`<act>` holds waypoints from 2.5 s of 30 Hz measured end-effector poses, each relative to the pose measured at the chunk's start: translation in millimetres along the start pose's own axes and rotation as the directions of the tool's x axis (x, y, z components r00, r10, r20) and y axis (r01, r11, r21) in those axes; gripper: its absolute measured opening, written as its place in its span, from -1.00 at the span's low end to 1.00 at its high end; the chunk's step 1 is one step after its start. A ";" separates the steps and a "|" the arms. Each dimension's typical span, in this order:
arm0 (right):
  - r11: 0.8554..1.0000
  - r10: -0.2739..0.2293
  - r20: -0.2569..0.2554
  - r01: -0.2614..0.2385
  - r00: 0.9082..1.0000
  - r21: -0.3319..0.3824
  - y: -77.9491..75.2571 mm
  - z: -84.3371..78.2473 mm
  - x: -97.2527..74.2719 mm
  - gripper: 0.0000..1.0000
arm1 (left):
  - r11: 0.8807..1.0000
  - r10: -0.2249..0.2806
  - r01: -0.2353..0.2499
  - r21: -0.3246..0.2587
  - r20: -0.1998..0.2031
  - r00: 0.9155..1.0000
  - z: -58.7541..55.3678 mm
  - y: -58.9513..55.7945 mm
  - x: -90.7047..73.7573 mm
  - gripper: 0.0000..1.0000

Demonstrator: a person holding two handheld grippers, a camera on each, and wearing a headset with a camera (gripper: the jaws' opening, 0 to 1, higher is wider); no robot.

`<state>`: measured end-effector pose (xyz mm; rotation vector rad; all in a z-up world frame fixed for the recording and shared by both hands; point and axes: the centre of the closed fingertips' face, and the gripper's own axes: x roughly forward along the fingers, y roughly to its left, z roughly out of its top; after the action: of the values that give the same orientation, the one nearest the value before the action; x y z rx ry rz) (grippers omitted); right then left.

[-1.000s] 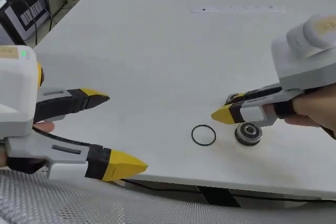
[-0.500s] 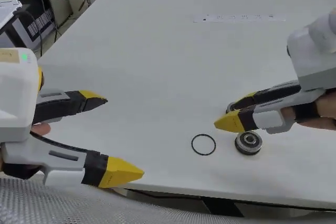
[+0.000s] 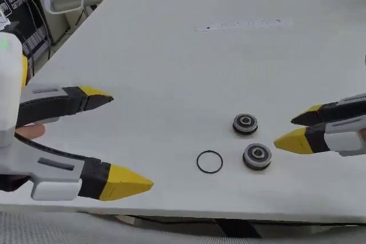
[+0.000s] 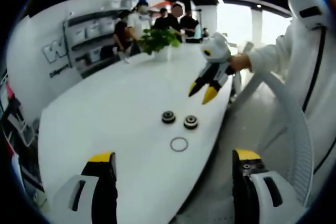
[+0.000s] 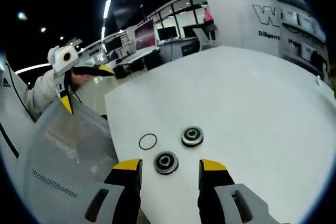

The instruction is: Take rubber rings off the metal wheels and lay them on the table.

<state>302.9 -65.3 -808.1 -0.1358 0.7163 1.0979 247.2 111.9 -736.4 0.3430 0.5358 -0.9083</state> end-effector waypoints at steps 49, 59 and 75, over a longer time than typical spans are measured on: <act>0.997 0.076 0.002 -0.076 0.997 -0.028 10.7 -36.7 35.8 -0.38 | 0.919 -0.341 0.338 0.205 -0.022 0.940 29.7 -50.1 170.5 -0.05; 0.995 0.083 0.030 -0.081 0.996 -0.052 8.6 -35.4 40.1 -0.49 | 0.922 -0.326 0.332 0.201 -0.062 0.943 7.6 -51.5 187.4 -0.29; 0.995 0.066 0.047 -0.062 0.997 -0.075 6.1 -36.5 46.2 -0.59 | 0.942 -0.320 0.321 0.098 -0.026 0.947 4.4 -49.6 192.8 -0.62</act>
<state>292.8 -43.1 -862.1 -0.1482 0.6396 1.1857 304.1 -44.1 -846.1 0.3577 0.5655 -1.2538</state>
